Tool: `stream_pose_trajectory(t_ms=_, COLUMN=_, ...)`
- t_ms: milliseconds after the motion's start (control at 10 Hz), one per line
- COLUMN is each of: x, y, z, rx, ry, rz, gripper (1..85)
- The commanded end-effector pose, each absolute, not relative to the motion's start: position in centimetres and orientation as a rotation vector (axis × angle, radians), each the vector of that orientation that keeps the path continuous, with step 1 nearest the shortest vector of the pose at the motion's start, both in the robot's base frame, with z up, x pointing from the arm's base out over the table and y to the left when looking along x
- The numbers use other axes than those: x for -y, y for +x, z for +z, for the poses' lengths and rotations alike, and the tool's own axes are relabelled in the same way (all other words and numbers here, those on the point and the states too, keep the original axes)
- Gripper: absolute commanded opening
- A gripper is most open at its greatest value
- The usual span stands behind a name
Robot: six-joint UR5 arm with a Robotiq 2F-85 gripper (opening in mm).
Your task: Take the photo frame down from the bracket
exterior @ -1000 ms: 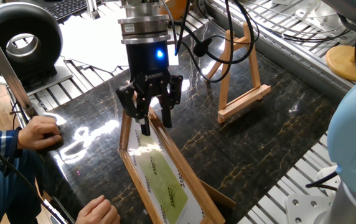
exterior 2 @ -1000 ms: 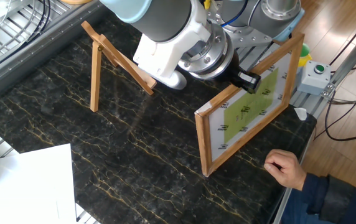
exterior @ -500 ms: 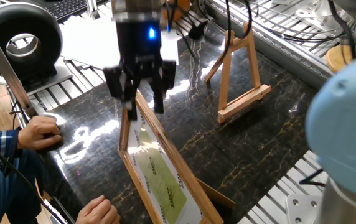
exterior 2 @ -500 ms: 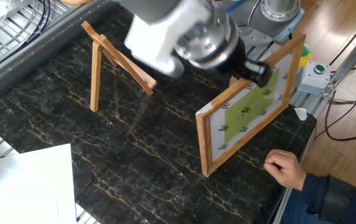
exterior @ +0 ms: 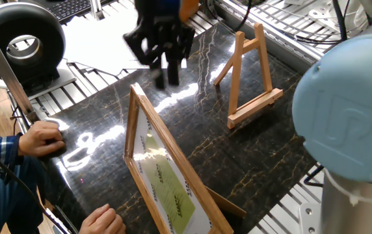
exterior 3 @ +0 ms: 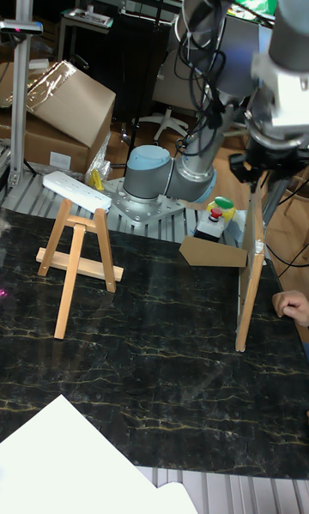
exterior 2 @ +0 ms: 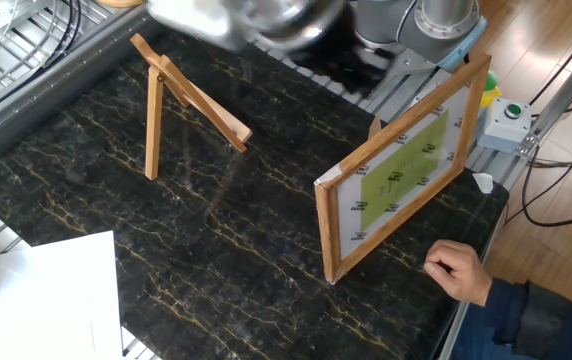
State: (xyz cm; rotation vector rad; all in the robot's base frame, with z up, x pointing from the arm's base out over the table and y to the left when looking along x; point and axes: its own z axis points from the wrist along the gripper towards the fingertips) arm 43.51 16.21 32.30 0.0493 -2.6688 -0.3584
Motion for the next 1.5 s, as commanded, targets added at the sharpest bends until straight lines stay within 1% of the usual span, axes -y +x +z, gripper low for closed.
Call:
stream_pose_trajectory(t_ms=0, x=-9.4, y=48.3, z=31.7, rx=2.888, ry=-0.028, rz=-0.090, gripper=1.3)
stream_pose_trajectory(t_ms=100, x=-7.2, y=49.5, z=31.6, rx=2.949, ry=-0.002, rz=-0.017, gripper=1.3)
stream_pose_trajectory(t_ms=200, x=-6.1, y=49.9, z=31.6, rx=2.980, ry=-0.002, rz=-0.020, gripper=1.3)
stream_pose_trajectory(t_ms=300, x=-5.4, y=51.2, z=31.5, rx=3.044, ry=-0.004, rz=-0.062, gripper=1.3)
stream_pose_trajectory(t_ms=400, x=-4.5, y=52.4, z=31.5, rx=3.105, ry=0.021, rz=-0.064, gripper=1.3)
stream_pose_trajectory(t_ms=500, x=-3.4, y=52.8, z=31.7, rx=3.139, ry=0.042, rz=-0.028, gripper=1.3)
stream_pose_trajectory(t_ms=700, x=-1.5, y=52.9, z=31.7, rx=3.186, ry=0.063, rz=0.017, gripper=1.3)
stream_pose_trajectory(t_ms=1000, x=-0.5, y=52.2, z=30.8, rx=3.212, ry=0.057, rz=0.010, gripper=1.3)
stream_pose_trajectory(t_ms=1400, x=-0.6, y=51.6, z=30.6, rx=3.195, ry=0.085, rz=-0.007, gripper=1.3)
